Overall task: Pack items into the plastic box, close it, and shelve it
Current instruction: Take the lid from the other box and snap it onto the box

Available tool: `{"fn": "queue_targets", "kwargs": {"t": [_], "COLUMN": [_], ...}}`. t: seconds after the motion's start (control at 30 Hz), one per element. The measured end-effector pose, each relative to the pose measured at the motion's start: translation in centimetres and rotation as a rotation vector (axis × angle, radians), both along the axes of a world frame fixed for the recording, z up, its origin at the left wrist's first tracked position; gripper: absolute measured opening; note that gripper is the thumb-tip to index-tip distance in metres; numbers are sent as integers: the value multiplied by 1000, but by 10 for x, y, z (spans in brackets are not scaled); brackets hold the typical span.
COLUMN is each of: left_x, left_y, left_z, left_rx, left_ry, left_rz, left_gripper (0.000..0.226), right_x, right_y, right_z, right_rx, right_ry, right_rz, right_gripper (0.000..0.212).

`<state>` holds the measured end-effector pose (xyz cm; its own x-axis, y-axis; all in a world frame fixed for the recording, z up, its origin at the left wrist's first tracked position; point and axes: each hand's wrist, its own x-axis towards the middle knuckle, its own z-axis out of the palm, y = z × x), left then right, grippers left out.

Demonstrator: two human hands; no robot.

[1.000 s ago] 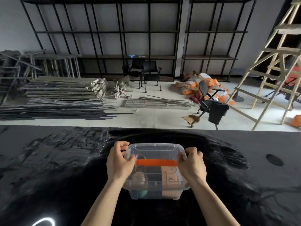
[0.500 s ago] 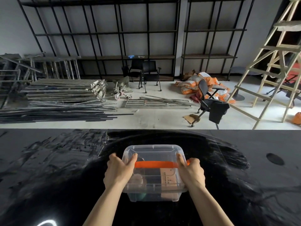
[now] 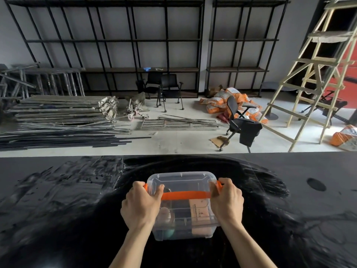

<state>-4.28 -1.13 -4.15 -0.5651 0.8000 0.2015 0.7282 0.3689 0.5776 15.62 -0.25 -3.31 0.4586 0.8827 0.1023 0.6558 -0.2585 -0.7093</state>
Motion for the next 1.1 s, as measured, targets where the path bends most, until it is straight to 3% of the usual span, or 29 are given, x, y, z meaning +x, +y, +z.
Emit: {"fn": "queue_targets", "kwargs": {"t": [0.17,0.37,0.5,0.6,0.7,0.83,1.1], "left_x": [5,4,5,3,-5,-11,6], "left_y": [16,27,24,11,0,3,20], "left_z": [13,27,15,10,1,-4,-6], "left_rx": [28,27,11,8,5,50,30], "left_ry": [48,12,-210,-561,-888,-949,-940], "left_rz": [-27,-70,-260,-433,-479,-489,-634], "left_gripper": [50,49,62,75,82,83,84], "right_x": [6,7,21,28,30,30,48], "right_y": [17,32,29,18,9,4,-9], "right_z": [5,13,1,-6,-14,-24,-16], "right_rx": [45,50,-20,-58,-89,-116,-46], "right_ry": [-113,-80,162,380,630,870,836], "right_rz": [24,66,157,218,246,248,127], "right_gripper": [28,29,46,46,47,59,60]}}
